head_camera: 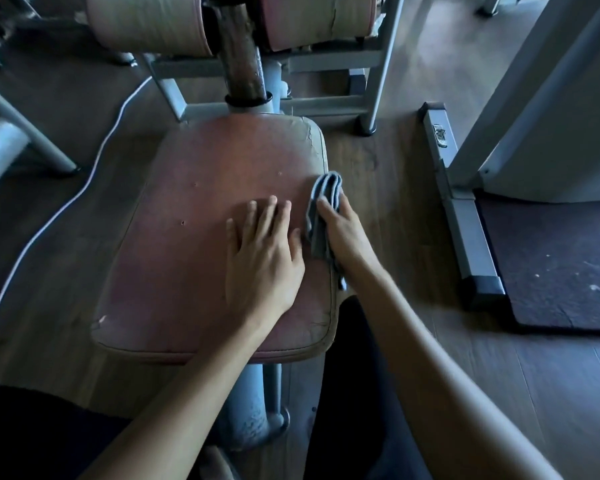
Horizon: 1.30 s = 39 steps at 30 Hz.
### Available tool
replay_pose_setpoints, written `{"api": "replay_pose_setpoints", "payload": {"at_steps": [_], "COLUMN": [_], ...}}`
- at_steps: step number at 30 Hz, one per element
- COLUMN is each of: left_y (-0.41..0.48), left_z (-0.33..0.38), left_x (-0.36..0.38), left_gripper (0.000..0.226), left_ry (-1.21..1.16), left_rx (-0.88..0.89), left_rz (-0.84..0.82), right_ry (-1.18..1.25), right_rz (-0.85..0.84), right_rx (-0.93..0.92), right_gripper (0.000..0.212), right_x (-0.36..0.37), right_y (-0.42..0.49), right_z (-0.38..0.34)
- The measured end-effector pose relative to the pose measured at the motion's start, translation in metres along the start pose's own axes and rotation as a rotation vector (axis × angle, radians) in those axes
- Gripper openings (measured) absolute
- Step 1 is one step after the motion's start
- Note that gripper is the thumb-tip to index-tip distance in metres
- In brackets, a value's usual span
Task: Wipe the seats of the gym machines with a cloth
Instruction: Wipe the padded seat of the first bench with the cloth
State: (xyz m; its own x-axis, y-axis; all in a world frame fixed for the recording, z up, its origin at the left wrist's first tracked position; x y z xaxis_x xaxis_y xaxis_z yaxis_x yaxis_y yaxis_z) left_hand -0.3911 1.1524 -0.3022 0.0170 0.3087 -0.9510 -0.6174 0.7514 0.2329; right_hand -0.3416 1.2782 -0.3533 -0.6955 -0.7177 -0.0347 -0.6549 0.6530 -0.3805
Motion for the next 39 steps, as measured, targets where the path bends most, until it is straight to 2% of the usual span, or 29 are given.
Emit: {"api": "replay_pose_setpoints", "payload": {"at_steps": [5,9,11,14,17,21,24,28,29,32,35,39], "left_y": [0.0,0.0,0.0,0.0,-0.002,-0.001,0.001,-0.003,-0.004,-0.004,-0.003,-0.003], "left_z": [0.001,0.001,0.001,0.002,0.003,0.001,0.002,0.002,0.002,0.002,0.002,0.003], "left_x": [-0.001,0.001,0.0,0.002,0.001,0.001,-0.002,-0.004,-0.005,-0.005,-0.006,-0.005], "left_gripper": [0.059,0.054,0.053,0.054,0.056,0.057,0.057,0.05,0.048,0.046,0.045,0.044], "left_ry": [0.003,0.022,0.034,0.022,0.027,-0.005,-0.016,-0.038,-0.039,-0.034,-0.018,-0.004], "left_rx": [0.014,0.02,0.023,0.027,0.042,0.028,0.022,0.02,0.021,0.023,0.019,0.035], "left_rz": [0.003,0.01,0.01,-0.008,-0.014,-0.005,0.021,0.048,0.05,0.067,0.092,0.095], "right_ry": [-0.032,-0.072,-0.075,-0.089,0.003,-0.042,-0.084,-0.039,-0.043,-0.1,-0.138,-0.069], "right_rz": [0.012,0.038,0.007,0.025,-0.038,-0.015,0.003,-0.009,0.003,0.06,0.079,0.044], "right_rx": [0.022,0.02,0.015,-0.009,-0.016,-0.054,-0.04,-0.062,-0.047,-0.043,-0.019,-0.035], "right_gripper": [0.057,0.059,0.051,0.033,0.011,0.016,0.03,0.014,0.015,0.024,0.035,0.015], "right_x": [0.002,0.002,0.003,0.003,0.006,0.004,0.001,0.004,0.005,0.004,0.0,0.003], "right_y": [0.082,0.045,0.037,0.077,0.105,0.098,0.089,0.103,0.109,0.118,0.089,0.108], "right_z": [-0.027,-0.004,-0.001,-0.03,-0.058,-0.048,-0.026,-0.053,-0.061,-0.057,-0.031,-0.046]}}
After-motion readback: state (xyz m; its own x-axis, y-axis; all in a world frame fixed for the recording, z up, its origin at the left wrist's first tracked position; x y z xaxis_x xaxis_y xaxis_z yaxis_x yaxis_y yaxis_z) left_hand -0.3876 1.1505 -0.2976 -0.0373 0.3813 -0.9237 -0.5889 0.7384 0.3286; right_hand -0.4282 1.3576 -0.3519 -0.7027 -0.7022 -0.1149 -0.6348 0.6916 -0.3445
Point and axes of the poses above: each hand's wrist, its own y-axis towards the middle knuckle, its own x-axis out of the palm, z = x × y, the point moved 8 cm from there along y, towards the middle knuckle, and after that the axes turned 9 degrees about x, right-handed, at the moved point
